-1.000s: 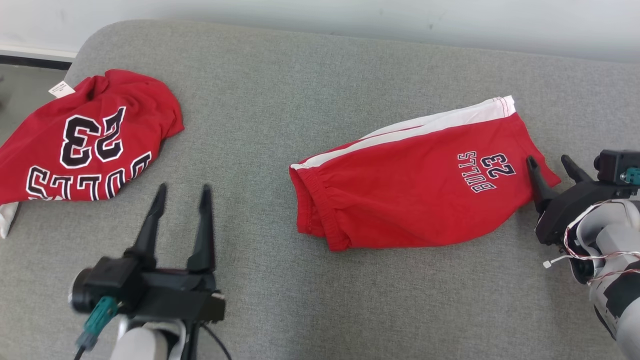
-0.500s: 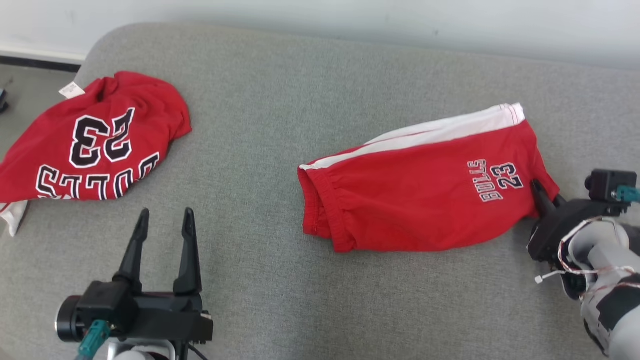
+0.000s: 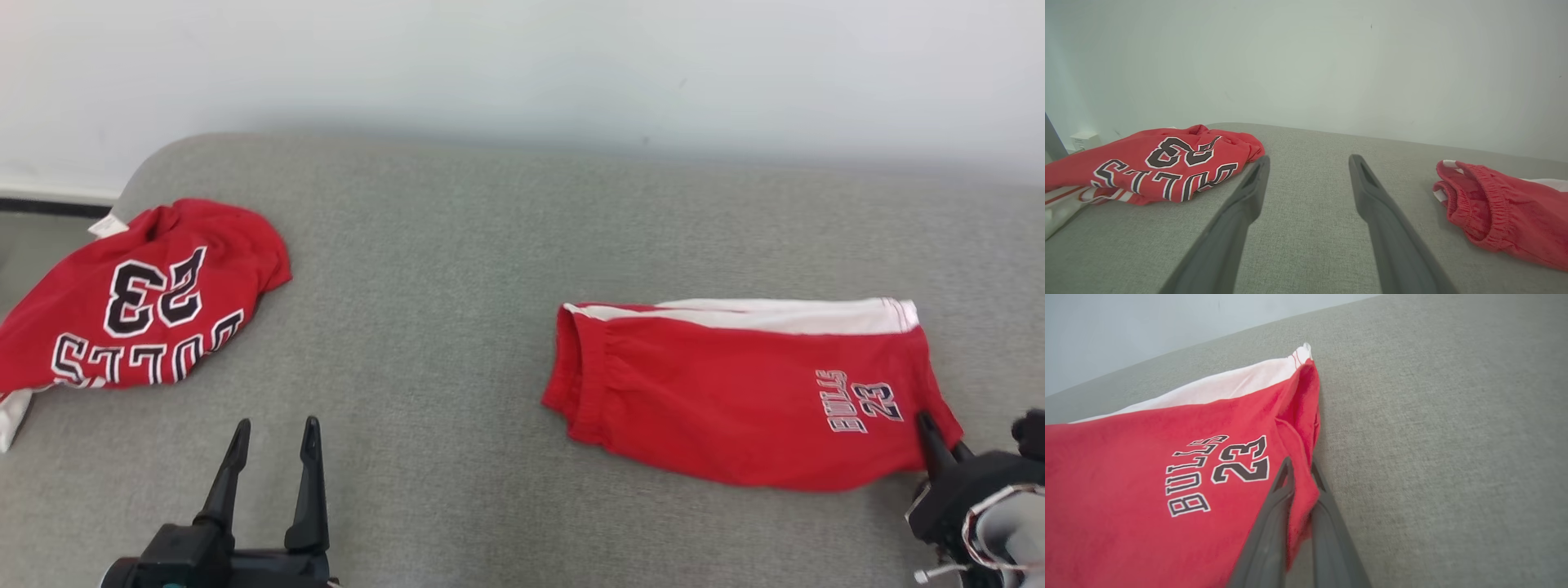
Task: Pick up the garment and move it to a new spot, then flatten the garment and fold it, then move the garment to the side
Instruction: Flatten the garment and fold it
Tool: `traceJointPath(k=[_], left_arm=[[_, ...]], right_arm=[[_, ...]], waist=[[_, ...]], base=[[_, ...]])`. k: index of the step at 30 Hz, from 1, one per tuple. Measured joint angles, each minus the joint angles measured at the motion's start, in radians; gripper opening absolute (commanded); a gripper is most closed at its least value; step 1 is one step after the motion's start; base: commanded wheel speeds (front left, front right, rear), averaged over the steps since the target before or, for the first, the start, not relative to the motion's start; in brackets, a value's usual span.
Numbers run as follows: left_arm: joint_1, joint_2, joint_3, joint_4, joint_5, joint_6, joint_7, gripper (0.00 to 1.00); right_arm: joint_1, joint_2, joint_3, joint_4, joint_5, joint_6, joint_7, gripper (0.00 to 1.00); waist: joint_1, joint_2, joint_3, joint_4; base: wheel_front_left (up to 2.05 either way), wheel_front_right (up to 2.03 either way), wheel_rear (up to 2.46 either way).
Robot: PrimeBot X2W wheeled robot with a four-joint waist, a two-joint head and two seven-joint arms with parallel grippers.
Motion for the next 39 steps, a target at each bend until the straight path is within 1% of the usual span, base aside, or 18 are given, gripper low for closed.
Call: traceJointPath(k=[5, 9, 14, 17, 22, 29, 33, 39], left_arm=[[0.031, 0.000, 0.005, -0.002, 0.000, -0.003, 0.000, 1.00], [0.047, 0.000, 0.003, -0.003, -0.001, -0.003, 0.000, 1.00], [0.053, 0.000, 0.006, -0.005, -0.001, -0.003, 0.000, 1.00], [0.059, 0.000, 0.007, -0.005, -0.001, -0.003, 0.000, 1.00], [0.060, 0.000, 0.009, -0.002, -0.002, -0.003, 0.000, 1.00], [0.061, 0.000, 0.017, 0.002, -0.002, -0.002, 0.000, 1.00], [0.065, 0.000, 0.021, 0.003, -0.002, -0.002, 0.000, 1.00], [0.063, 0.000, 0.011, 0.011, -0.002, -0.001, 0.000, 1.00]], right_arm=[[0.069, -0.030, -0.044, -0.013, 0.010, 0.000, -0.004, 0.00], [0.090, -0.049, -0.093, -0.018, -0.001, 0.000, -0.005, 0.00], [0.096, -0.034, -0.138, -0.069, -0.048, 0.000, -0.005, 0.00], [0.098, -0.007, -0.162, -0.118, -0.088, 0.000, -0.005, 0.00], [0.116, 0.036, -0.200, -0.233, -0.172, 0.000, -0.005, 0.00], [0.169, 0.128, -0.192, -0.367, -0.273, 0.000, -0.005, 0.00], [0.177, 0.182, -0.179, -0.399, -0.295, 0.000, 0.002, 0.00], [0.166, 0.250, -0.160, -0.389, -0.327, 0.000, 0.037, 0.00]], waist=[[0.0000, 0.0000, -0.035, -0.038], [0.0000, 0.0000, -0.059, -0.061], [0.0000, 0.0000, -0.079, -0.082], [0.0000, 0.0000, -0.085, -0.090], [0.0001, 0.0000, -0.087, -0.092], [0.0002, 0.0001, -0.092, -0.078], [0.0001, 0.0001, -0.095, -0.066], [0.0002, 0.0001, -0.092, -0.043]], base=[[0.00, 0.00, 0.00], [0.00, 0.00, 0.00], [0.00, 0.00, 0.00], [0.00, 0.00, 0.00], [0.00, 0.00, 0.00], [0.00, 0.00, 0.00], [0.00, 0.00, 0.00], [0.00, 0.00, 0.00]])
